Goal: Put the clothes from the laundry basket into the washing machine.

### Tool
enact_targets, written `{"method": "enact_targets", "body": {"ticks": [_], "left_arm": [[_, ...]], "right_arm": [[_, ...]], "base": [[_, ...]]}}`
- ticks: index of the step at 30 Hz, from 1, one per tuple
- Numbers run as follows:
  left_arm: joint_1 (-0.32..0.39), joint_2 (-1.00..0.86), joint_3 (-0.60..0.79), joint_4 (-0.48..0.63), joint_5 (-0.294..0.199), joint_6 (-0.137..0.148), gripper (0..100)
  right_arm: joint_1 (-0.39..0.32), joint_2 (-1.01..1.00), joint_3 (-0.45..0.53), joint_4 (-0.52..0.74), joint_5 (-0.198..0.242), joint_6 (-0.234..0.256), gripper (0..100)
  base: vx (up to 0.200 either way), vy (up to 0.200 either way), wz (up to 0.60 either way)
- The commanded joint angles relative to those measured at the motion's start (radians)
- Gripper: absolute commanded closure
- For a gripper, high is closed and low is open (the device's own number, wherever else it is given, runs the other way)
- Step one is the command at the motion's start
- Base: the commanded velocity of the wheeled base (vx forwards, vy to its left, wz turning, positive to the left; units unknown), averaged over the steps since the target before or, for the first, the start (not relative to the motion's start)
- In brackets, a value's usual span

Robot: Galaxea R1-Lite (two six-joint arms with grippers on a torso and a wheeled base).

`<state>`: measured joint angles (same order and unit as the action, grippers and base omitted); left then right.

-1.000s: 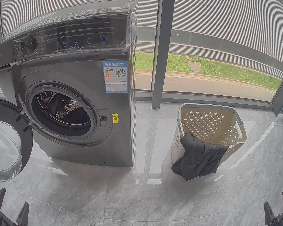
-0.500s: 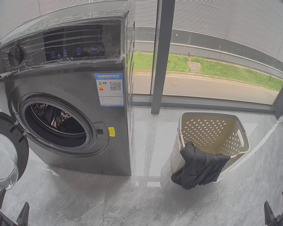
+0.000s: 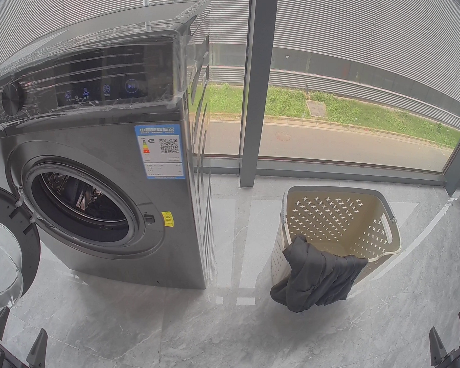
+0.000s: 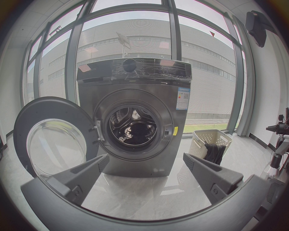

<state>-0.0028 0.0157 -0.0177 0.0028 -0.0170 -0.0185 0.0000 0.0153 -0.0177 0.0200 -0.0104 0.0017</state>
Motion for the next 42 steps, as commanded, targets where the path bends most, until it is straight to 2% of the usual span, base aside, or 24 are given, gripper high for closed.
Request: {"method": "enact_targets", "body": {"ticks": [1, 12, 23, 29, 34, 40, 42], "left_arm": [[0.000, -0.016, 0.018, -0.001, 0.000, 0.000, 0], [0.000, -0.016, 0.018, 0.000, 0.000, 0.000, 0], [0.000, -0.016, 0.018, -0.001, -0.004, 0.008, 0], [0.000, -0.016, 0.018, 0.000, 0.003, -0.008, 0], [0.001, -0.016, 0.018, 0.000, -0.001, 0.014, 0], [0.001, -0.016, 0.018, -0.001, 0.000, 0.006, 0], [0.003, -0.016, 0.018, 0.000, 0.000, 0.017, 0]], "right_arm": [[0.000, -0.002, 0.008, 0.000, 0.000, 0.000, 0], [0.000, -0.002, 0.008, 0.000, 0.000, 0.000, 0], [0.000, -0.002, 0.008, 0.000, 0.000, 0.000, 0], [0.000, -0.002, 0.008, 0.000, 0.000, 0.000, 0], [0.000, -0.002, 0.008, 0.000, 0.000, 0.000, 0], [0.000, -0.002, 0.008, 0.000, 0.000, 0.000, 0], [0.000, -0.002, 0.008, 0.000, 0.000, 0.000, 0]], "base": [[0.000, -0.200, 0.00], [0.000, -0.200, 0.00], [0.000, 0.000, 0.00], [0.000, 0.000, 0.00], [0.000, 0.000, 0.00], [0.000, 0.000, 0.00], [0.000, 0.000, 0.00]]}}
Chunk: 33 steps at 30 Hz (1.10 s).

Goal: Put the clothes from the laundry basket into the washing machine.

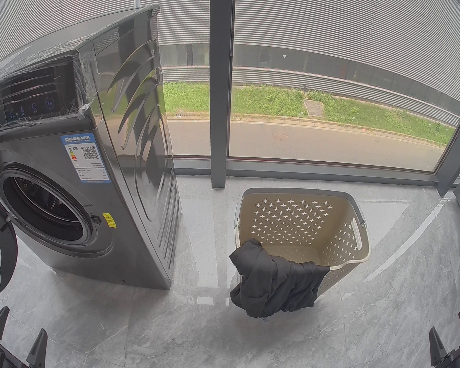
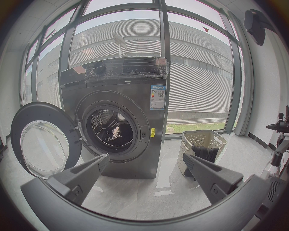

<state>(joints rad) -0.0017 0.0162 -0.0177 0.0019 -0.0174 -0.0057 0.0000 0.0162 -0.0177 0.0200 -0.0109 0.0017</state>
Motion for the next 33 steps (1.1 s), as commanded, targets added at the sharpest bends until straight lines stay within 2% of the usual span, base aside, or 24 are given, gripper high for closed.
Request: {"method": "enact_targets", "body": {"ticks": [1, 5, 8, 9, 11, 12, 15, 21, 33], "left_arm": [[0.002, -0.016, 0.018, 0.001, 0.001, 0.006, 0], [0.002, -0.016, 0.018, 0.001, 0.001, 0.004, 0], [-0.001, -0.016, 0.016, 0.003, 0.004, -0.017, 0], [-0.001, -0.016, 0.016, 0.003, 0.004, -0.016, 0], [0.002, -0.016, 0.018, 0.001, -0.001, 0.015, 0], [0.002, -0.016, 0.018, 0.001, -0.001, 0.018, 0], [0.002, -0.016, 0.018, 0.003, 0.001, 0.001, 0], [0.002, -0.016, 0.018, 0.001, -0.001, -0.002, 0], [0.002, -0.016, 0.018, 0.001, -0.002, 0.003, 0]], "right_arm": [[0.000, -0.002, 0.008, 0.000, 0.000, 0.000, 0], [0.000, -0.002, 0.008, 0.000, 0.000, 0.000, 0], [0.000, -0.002, 0.010, 0.000, 0.000, 0.000, 0], [0.000, -0.002, 0.008, 0.000, 0.000, 0.000, 0], [0.000, -0.002, 0.008, 0.000, 0.000, 0.000, 0], [0.000, -0.002, 0.008, 0.000, 0.000, 0.000, 0], [0.000, -0.002, 0.008, 0.000, 0.000, 0.000, 0], [0.000, -0.002, 0.008, 0.000, 0.000, 0.000, 0], [0.000, -0.002, 0.008, 0.000, 0.000, 0.000, 0]], "base": [[0.000, 0.000, 0.00], [0.000, 0.000, 0.00], [0.000, 0.000, 0.00], [0.000, 0.000, 0.00], [0.200, 0.000, 0.00], [0.200, 0.000, 0.00], [0.000, 0.000, 0.00], [0.000, 0.000, 0.00], [0.000, -0.200, 0.00]]}}
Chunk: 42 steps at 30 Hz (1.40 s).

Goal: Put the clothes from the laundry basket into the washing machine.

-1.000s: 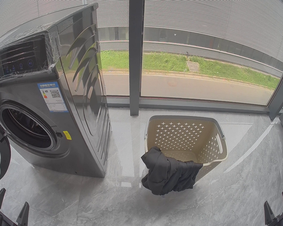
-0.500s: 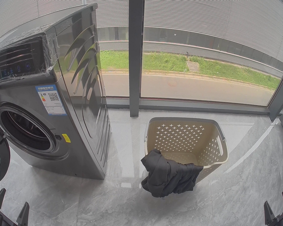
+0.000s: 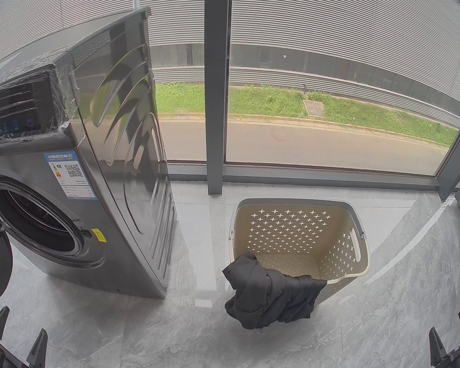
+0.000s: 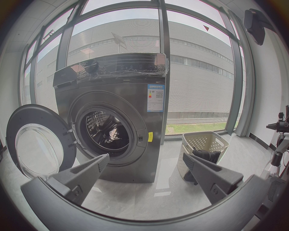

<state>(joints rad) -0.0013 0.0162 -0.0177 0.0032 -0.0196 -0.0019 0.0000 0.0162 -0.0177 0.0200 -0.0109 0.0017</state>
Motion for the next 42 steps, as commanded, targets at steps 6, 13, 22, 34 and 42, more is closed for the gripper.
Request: {"method": "enact_targets", "body": {"ticks": [6, 13, 22, 34, 42], "left_arm": [[0.000, -0.016, 0.018, 0.000, 0.003, -0.007, 0], [0.000, -0.016, 0.018, 0.000, 0.003, -0.001, 0], [0.000, -0.016, 0.018, 0.000, 0.001, 0.005, 0], [0.000, -0.016, 0.018, 0.000, 0.001, 0.003, 0], [0.000, -0.016, 0.018, 0.000, 0.001, 0.003, 0]], "right_arm": [[0.000, -0.002, 0.010, 0.000, 0.000, 0.000, 0], [-0.005, -0.001, 0.008, 0.001, 0.003, -0.005, 0], [0.005, 0.024, -0.156, -0.064, 0.017, 0.000, 0], [0.224, 0.815, -0.360, -0.134, 0.345, 0.135, 0], [0.354, 1.217, -0.380, -0.462, 0.354, 0.248, 0]], "base": [[0.000, -0.100, 0.00], [0.000, 0.000, 0.00], [0.000, 0.000, 0.00], [-0.067, 0.000, 0.00], [-0.050, 0.000, 0.00]]}}
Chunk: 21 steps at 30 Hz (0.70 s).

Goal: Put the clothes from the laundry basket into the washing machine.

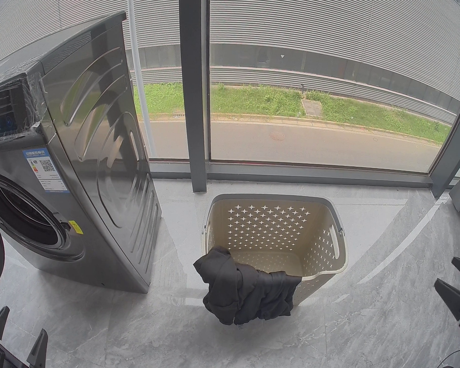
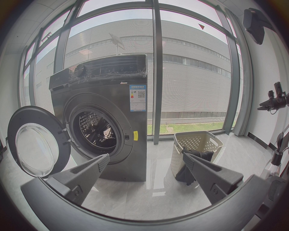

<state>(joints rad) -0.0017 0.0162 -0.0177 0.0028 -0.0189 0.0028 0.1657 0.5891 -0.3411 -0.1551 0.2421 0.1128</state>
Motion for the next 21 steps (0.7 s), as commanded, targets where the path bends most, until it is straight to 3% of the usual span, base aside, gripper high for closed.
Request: {"method": "enact_targets", "body": {"ticks": [1, 7, 12, 16, 21], "left_arm": [[0.000, -0.016, 0.018, 0.000, 0.001, -0.001, 0], [0.000, -0.016, 0.018, 0.000, 0.001, -0.001, 0], [0.000, -0.016, 0.018, 0.000, 0.001, -0.001, 0], [0.000, -0.016, 0.018, 0.000, 0.001, -0.001, 0], [0.000, -0.016, 0.018, 0.000, 0.001, -0.001, 0]], "right_arm": [[0.209, 0.686, -0.067, -0.299, 0.095, 0.139, 0], [0.247, 0.848, -0.113, -0.322, 0.089, 0.137, 0], [0.281, 0.977, -0.130, -0.457, 0.074, 0.134, 0], [0.302, 1.094, -0.130, -0.569, 0.014, 0.131, 0], [0.301, 1.155, -0.136, -0.620, -0.014, 0.133, 0]], "base": [[0.000, 0.000, 0.00], [0.000, 0.000, 0.00], [0.000, 0.000, 0.00], [0.000, 0.000, 0.00], [0.000, 0.000, 0.00]]}}
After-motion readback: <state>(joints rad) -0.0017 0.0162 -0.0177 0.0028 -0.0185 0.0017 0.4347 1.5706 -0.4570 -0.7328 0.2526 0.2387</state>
